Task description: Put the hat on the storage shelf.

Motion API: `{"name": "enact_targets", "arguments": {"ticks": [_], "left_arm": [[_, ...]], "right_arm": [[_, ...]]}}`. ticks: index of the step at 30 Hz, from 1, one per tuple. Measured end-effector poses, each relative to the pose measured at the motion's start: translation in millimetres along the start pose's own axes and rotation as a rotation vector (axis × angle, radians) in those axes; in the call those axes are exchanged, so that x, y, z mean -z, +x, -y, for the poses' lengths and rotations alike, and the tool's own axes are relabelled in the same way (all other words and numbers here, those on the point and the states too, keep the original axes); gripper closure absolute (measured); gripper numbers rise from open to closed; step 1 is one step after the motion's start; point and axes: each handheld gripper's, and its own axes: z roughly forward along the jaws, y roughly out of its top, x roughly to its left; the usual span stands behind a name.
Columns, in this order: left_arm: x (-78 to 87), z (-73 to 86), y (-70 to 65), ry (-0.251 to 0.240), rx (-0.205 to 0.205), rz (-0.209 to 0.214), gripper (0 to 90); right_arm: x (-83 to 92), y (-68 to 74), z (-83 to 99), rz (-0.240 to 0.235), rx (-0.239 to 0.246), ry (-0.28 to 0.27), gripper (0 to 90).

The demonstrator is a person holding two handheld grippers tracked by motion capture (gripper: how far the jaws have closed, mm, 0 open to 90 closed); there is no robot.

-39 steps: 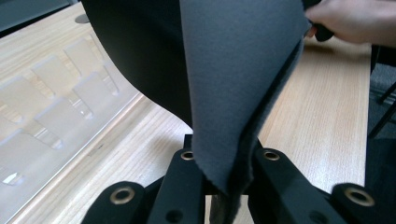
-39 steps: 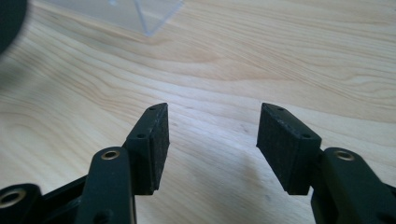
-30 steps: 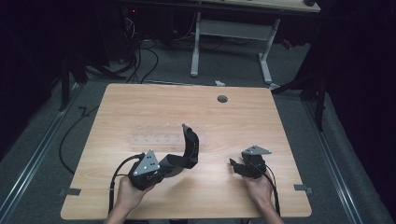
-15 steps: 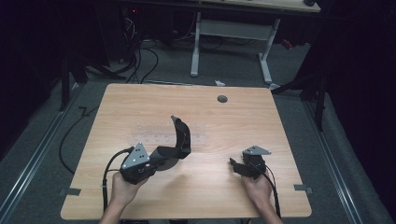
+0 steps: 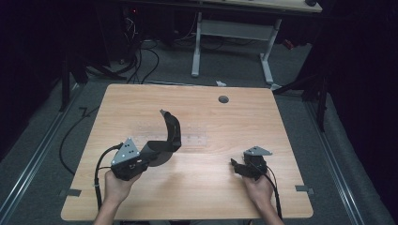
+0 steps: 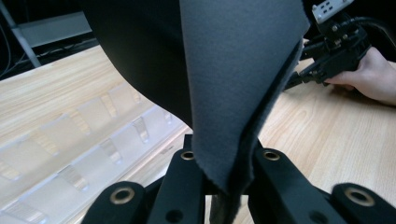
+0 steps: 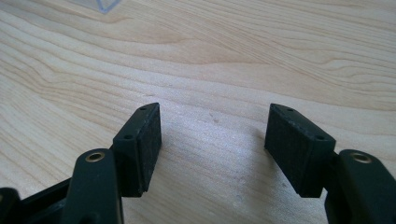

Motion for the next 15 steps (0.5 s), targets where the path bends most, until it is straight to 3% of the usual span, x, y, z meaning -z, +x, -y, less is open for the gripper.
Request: {"name": "enact_targets", "arguments": {"ticks": [6, 15], "left_arm": [[1.9, -6.6, 6.4, -0.013, -0.020, -0.025, 86.4], [9.3, -21.0, 24.6, -0.078, 0.010, -0.074, 86.4]], "right_arm": [[0.0, 0.1, 0.0, 0.000, -0.001, 0.000, 36.4], [0.0, 0.2, 0.0, -0.003, 0.001, 0.000, 36.3]]}}
